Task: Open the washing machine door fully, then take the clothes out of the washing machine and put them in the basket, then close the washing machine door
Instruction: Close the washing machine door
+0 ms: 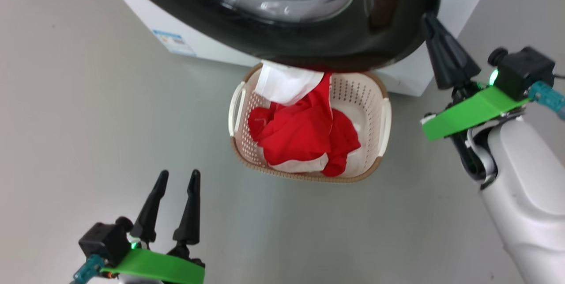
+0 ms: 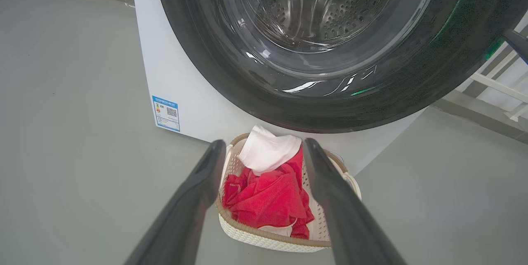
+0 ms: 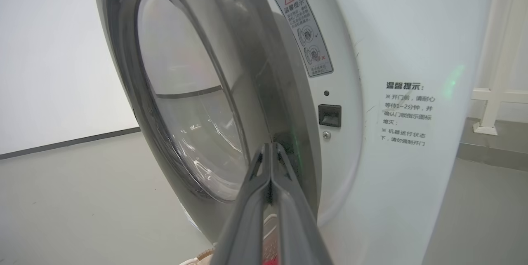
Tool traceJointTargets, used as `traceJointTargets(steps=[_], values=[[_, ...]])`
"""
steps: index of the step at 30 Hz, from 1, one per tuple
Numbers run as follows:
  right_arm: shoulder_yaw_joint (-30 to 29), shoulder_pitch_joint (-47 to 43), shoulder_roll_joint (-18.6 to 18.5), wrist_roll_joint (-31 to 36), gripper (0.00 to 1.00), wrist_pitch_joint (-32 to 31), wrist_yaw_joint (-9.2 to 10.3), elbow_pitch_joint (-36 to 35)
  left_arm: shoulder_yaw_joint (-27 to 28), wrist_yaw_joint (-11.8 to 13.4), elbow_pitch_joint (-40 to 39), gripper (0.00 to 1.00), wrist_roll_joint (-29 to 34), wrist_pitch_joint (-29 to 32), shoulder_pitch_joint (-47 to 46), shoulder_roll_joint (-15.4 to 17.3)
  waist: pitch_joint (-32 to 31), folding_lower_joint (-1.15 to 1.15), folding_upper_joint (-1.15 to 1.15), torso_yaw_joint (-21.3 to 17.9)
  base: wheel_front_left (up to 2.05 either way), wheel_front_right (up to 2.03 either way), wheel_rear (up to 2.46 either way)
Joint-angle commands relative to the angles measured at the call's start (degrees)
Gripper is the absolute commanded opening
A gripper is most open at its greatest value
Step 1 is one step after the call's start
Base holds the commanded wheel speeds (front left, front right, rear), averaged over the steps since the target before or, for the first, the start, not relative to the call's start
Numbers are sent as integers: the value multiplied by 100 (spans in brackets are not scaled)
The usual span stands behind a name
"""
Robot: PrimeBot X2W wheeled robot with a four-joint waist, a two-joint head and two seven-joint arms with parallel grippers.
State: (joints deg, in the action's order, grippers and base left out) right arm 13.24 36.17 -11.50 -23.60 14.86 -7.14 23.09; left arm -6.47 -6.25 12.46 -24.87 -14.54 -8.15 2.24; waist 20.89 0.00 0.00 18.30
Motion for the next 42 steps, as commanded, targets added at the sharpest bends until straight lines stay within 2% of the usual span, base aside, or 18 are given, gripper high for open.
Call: traceJointTargets(steps=[1, 13, 29, 40, 41, 42], values=[[30, 190, 28, 27, 0, 14, -35, -122, 152, 20, -114, 100, -36, -46, -164, 64, 318, 0, 0, 176, 0, 0, 0], [-35, 535, -36, -61, 0, 14, -35, -171, 118, -4, -95, 100, -115, -46, -380, 64, 585, 0, 0, 287, 0, 0, 0], [-519, 1246, 43, -13, 0, 14, -35, -76, 6, -26, -84, 100, -243, -46, -621, 64, 910, 0, 0, 390, 0, 0, 0], [-56, 369, 60, -71, 0, 14, -35, -139, 180, -23, 25, 100, 37, -46, -528, 64, 365, 0, 0, 112, 0, 0, 0], [-12, 256, 61, -78, 1, 14, -35, -152, 207, -26, 32, 100, 82, -46, -506, 64, 299, 0, 0, 70, 0, 0, 0], [13, 141, 66, -94, 7, 14, -35, -179, 231, -31, 41, 100, 130, -46, -483, 64, 232, 0, 0, 30, 0, 0, 0]])
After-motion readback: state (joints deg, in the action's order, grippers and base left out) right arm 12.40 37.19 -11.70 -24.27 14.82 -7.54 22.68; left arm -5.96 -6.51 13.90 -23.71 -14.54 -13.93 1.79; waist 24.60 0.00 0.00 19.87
